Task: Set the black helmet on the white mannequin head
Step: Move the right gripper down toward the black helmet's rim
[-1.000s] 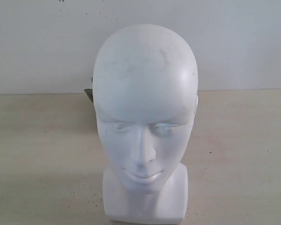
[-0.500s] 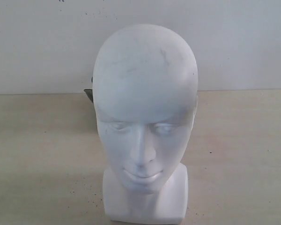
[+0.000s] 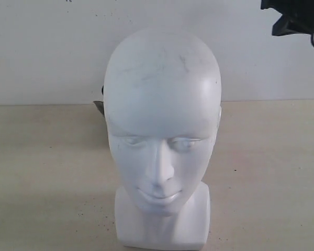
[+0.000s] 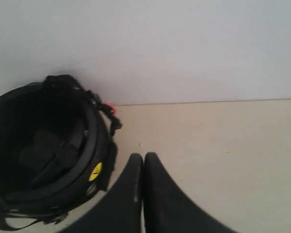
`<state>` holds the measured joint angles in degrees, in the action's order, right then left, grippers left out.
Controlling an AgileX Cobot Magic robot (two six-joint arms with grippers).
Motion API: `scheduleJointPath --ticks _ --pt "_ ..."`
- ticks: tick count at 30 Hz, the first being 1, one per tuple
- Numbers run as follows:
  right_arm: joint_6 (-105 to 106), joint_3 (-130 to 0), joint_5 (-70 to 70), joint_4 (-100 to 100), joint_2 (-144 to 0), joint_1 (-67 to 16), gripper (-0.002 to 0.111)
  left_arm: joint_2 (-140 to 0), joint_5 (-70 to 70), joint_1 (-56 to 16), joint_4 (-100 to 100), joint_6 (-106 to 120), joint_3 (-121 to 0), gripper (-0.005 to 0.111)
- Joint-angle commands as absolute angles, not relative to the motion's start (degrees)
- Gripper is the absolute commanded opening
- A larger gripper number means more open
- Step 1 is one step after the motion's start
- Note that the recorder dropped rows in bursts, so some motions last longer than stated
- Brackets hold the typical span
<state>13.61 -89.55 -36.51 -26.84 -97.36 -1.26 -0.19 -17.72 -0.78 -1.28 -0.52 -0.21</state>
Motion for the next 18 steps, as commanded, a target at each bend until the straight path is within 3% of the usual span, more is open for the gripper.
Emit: scheduleJointPath --ticks 1,6,8,13,15,18 --pt "16.57 -98.5 -45.01 -33.09 -105.25 -1.13 0.0 0.0 -17.6 -0.73 -1.69 -0.44 0.0 0.004" --pt "21.62 -101.33 -49.2 -38.62 -111.74 -1.13 0.005 0.0 -17.6 -0.73 -1.69 -0.44 0.0 0.004" --pt "24.92 -101.33 -50.56 -42.69 -113.33 -1.28 0.014 0.0 -17.6 -0.73 -1.69 -0.44 0.0 0.004" --pt "25.94 -101.33 -47.0 -45.5 -116.6 -4.34 0.055 0.0 -17.6 -0.73 -1.69 -0.44 0.0 0.004" --pt "25.94 -101.33 -43.89 -45.36 -117.24 -6.34 0.063 0.0 -17.6 -0.73 -1.69 -0.44 0.0 0.004" --pt "24.55 -101.33 -36.16 -45.07 -118.18 -9.31 0.064 0.0 -17.6 -0.73 -1.69 -0.44 0.0 0.004"
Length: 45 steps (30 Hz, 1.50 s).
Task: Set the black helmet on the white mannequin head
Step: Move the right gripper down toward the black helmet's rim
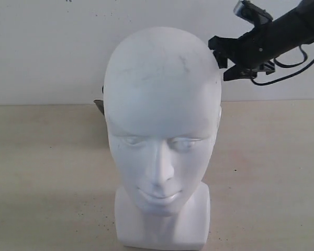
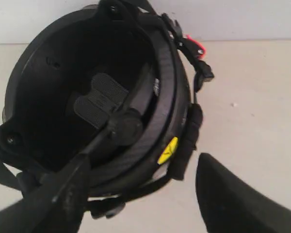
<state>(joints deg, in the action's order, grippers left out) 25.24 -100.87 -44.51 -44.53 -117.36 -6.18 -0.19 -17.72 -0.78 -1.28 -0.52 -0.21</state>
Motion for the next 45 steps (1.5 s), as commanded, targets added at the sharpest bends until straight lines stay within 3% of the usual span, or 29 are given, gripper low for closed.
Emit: scheduleJointPath --ticks 1,5,21,31,36,45 --pt "23.36 -101.33 -33.7 -45.07 -118.43 -9.9 0.064 0.0 -17.6 -0.73 -1.69 -0.44 0.0 0.004" --pt "19.42 -101.79 -29.65 -45.18 -120.53 -11.08 0.064 0.0 -17.6 -0.73 -1.69 -0.44 0.0 0.004" --pt "9.01 -112.36 -38.7 -38.07 -129.84 -12.14 0.062 0.0 -17.6 -0.73 -1.69 -0.44 0.0 0.004" --pt "1.46 -113.31 -44.81 -25.48 -130.64 -12.14 0.03 0.0 -17.6 -0.73 -1.69 -0.44 0.0 0.004" --pt "1.6 -113.31 -45.52 -23.38 -130.64 -12.14 0.0 0.0 -17.6 -0.73 -1.69 -0.44 0.0 0.004" --pt "-4.22 -113.31 -45.32 -11.12 -126.39 -11.03 0.0 0.0 -17.6 -0.73 -1.69 -0.44 0.0 0.004"
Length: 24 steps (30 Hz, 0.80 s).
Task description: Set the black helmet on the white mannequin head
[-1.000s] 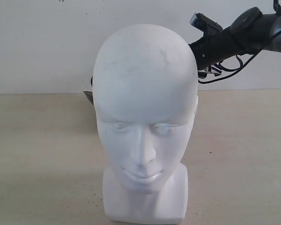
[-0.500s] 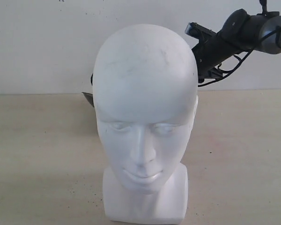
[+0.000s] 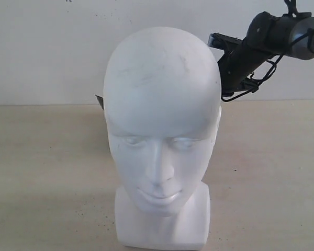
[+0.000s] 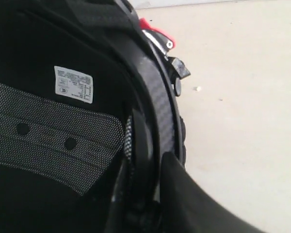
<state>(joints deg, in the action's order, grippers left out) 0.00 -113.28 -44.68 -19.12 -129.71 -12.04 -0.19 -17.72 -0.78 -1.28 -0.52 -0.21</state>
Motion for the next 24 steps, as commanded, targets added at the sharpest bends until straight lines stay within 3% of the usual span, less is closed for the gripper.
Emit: scheduleJointPath --ticks 1,11,24 --pt "-4.79 -113.31 -45.88 -9.68 -125.75 -10.62 0.0 0.0 -17.6 -0.73 -1.69 -0.44 0.0 0.004" --pt "2.14 -113.31 -57.23 -6.57 -121.79 -0.72 0.0 0.0 -17.6 -0.73 -1.69 -0.44 0.0 0.004" --pt "46.18 -112.21 -69.96 -7.4 -116.84 11.45 0.0 0.0 -17.6 -0.73 -1.69 -0.44 0.0 0.004"
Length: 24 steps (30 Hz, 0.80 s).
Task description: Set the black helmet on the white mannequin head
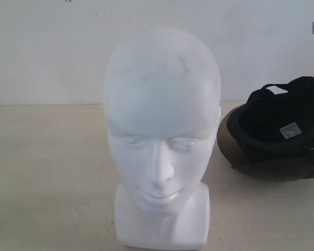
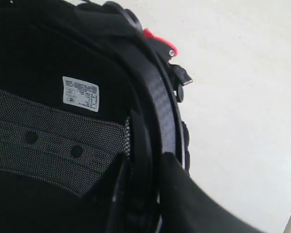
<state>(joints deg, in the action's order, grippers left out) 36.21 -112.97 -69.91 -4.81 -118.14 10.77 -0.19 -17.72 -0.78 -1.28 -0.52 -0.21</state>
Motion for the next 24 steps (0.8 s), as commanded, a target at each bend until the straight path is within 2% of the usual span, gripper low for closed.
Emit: scheduleJointPath --ticks 1,14,24 --pt "50.21 -110.67 -69.96 -7.4 -116.55 11.45 0.0 0.0 -17.6 -0.73 -1.69 -0.44 0.0 0.004" --pt "84.13 -94.29 -69.96 -12.11 -114.97 11.45 0.0 0.0 -17.6 -0.73 -1.69 -0.44 0.0 0.004" --pt "96.18 -93.91 -69.96 -21.09 -111.33 11.32 0.0 0.0 -17.6 -0.73 -1.69 -0.44 0.0 0.004"
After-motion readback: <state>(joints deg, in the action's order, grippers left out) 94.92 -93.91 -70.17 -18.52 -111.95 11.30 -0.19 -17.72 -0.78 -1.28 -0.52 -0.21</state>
